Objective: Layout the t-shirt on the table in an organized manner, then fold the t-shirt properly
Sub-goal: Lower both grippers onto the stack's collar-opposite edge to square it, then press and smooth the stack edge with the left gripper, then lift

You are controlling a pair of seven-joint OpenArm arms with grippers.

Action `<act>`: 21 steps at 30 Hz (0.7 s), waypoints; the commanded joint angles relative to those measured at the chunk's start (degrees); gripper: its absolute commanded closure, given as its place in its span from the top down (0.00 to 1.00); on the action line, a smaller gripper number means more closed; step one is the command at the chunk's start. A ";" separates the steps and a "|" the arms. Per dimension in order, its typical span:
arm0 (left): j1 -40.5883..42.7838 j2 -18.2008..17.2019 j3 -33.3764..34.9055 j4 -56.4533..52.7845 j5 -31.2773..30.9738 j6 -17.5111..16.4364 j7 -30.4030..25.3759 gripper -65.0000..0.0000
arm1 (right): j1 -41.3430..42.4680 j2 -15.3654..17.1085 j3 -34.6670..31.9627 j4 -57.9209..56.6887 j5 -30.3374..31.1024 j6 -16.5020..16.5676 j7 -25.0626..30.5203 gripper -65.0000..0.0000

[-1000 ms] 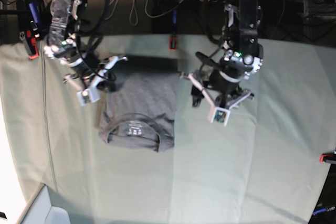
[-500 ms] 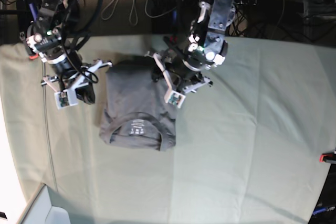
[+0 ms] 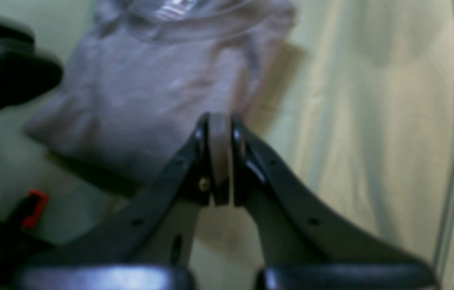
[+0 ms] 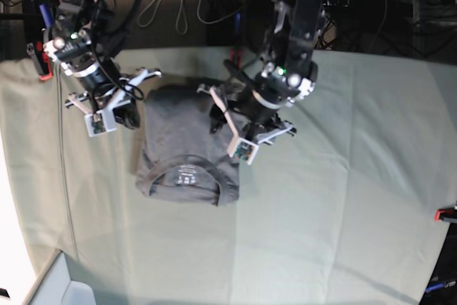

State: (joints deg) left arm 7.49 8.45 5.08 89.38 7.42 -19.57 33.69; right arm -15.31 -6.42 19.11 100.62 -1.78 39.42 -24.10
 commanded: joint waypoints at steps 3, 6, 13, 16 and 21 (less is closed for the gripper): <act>2.40 0.55 -0.20 7.01 -0.52 -0.08 -1.21 0.44 | 0.41 0.22 0.09 1.14 0.95 0.58 1.64 0.00; 3.81 -1.28 -1.79 8.68 -0.52 0.10 -1.21 0.44 | 0.41 0.48 0.18 0.96 0.95 0.58 1.55 0.00; 3.28 -0.05 -10.31 1.03 -2.45 -0.08 -1.56 0.44 | 0.94 0.83 2.38 0.79 0.95 0.58 1.64 0.00; 2.23 -0.32 -11.63 -1.52 -7.55 0.01 -1.56 0.40 | 2.34 0.83 4.31 0.52 0.77 0.58 1.55 0.00; 0.65 -0.40 -11.89 -6.70 -13.71 0.19 -1.65 0.22 | 4.19 2.85 7.13 -4.66 0.77 0.58 1.55 0.00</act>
State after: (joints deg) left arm 8.64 7.77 -6.87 81.78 -5.43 -19.31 33.01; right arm -11.33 -3.66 26.35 95.02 -1.93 39.40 -23.92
